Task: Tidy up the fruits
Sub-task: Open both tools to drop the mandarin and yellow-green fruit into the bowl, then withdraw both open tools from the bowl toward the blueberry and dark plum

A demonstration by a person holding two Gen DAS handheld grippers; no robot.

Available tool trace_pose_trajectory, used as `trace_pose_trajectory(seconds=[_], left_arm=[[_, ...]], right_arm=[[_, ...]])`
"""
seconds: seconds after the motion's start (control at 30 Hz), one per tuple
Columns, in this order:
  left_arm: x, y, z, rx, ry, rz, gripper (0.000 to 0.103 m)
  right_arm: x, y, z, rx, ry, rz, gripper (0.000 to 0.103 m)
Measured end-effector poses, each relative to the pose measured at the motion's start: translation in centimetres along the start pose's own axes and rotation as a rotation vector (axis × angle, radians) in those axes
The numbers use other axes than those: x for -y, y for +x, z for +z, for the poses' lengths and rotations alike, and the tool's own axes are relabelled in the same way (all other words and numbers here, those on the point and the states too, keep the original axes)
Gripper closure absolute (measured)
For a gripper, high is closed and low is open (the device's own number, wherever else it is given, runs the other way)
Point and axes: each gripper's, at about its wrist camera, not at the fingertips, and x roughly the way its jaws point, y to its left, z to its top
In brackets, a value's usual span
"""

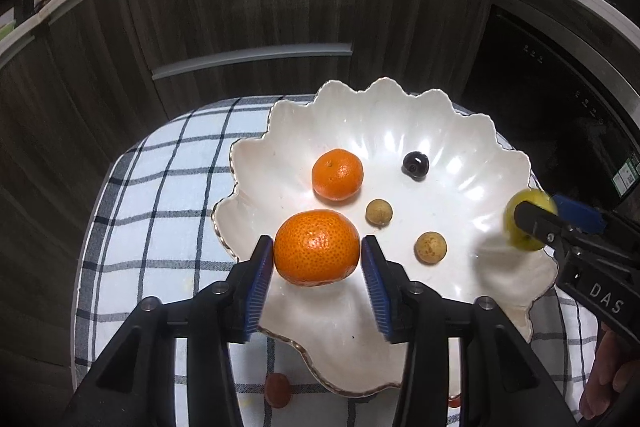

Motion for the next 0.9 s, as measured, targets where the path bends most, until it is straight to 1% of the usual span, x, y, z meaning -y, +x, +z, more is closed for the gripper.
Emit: trace_pose_trajectory(seconds=[0.03,0.07,0.1,0.13,0.2,0.37,0.53,0.67,0.9], left_arm=[[0.0,-0.2,0.0,0.011,0.002,0.01,0.035],[0.0,-0.4,0.0,0.023,0.004,0.021,0.025],[0.1,-0.7,0.0,0.037,0.007,0.034,0.023],[0.1,-0.8,0.0,0.044,0.011,0.04,0.022],[0.0,-0.9,0.1,0.043,0.014,0.045,0.021],[-0.3,-1.2,-0.1,0.048,0.004,0.057,0.008],[-0.5,-1.6,-0.2,0.046,0.001,0.058,0.007],[-0.7,-2.3,-0.6,0.049,-0.002,0.061,0.004],[-0.9,-3.8,-1.3,0.073,0.009,0.066,0.004]], right_arm=[[0.0,-0.1,0.0,0.006,0.004,-0.004,0.046],[0.0,-0.2,0.0,0.014,0.004,-0.015,0.04],[0.1,-0.3,0.1,0.02,0.006,-0.028,0.029],[0.2,-0.4,0.1,0.028,0.011,-0.041,0.023],[0.4,-0.6,0.1,0.037,0.025,-0.056,0.023],[0.8,-0.7,-0.1,0.028,0.038,-0.068,0.023],[0.7,-1.0,-0.3,0.031,0.033,-0.069,0.023],[0.6,-2.0,-0.4,0.042,0.034,-0.075,0.023],[0.4,-3.6,-1.2,0.06,0.044,-0.083,0.023]])
